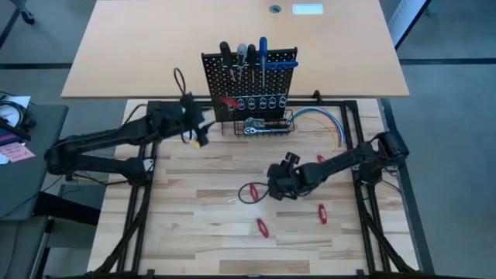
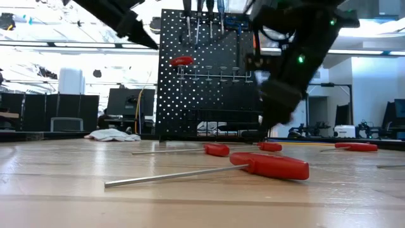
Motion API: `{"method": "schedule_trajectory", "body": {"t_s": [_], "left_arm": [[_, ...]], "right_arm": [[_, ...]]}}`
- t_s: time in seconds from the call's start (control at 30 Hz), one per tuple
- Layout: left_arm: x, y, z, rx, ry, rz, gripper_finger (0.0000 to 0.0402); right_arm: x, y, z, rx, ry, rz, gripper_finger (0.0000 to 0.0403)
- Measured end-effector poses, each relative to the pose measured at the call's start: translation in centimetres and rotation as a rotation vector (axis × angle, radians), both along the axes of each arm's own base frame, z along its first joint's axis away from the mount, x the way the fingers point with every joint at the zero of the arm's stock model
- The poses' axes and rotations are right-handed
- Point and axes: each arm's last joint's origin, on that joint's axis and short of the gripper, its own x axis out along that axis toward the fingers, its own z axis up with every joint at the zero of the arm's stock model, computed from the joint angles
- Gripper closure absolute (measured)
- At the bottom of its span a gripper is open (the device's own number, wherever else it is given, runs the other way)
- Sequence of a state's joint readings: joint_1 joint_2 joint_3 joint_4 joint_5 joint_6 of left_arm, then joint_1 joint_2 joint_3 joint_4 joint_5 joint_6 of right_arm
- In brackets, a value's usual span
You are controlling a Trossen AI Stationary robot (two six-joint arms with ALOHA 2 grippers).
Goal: Hang tools onto peg board
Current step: Hang the red allen wrench on the pegboard
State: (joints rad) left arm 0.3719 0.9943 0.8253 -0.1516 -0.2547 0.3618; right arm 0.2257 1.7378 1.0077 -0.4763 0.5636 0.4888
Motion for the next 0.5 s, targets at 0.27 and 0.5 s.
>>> {"method": "schedule_trajectory", "body": {"t_s": [0.27, 0.5], "left_arm": [[-0.1, -5.1, -2.6, -0.016, 0.181, -0.017, 0.0206], [0.3, -8.5, -5.4, -0.060, 0.098, -0.121, 0.0216]], "right_arm": [[-1.3, -0.7, -1.6, 0.091, 0.014, -0.150, 0.0133], [-2.2, -0.9, -3.0, 0.116, -0.018, -0.196, 0.0135]]}}
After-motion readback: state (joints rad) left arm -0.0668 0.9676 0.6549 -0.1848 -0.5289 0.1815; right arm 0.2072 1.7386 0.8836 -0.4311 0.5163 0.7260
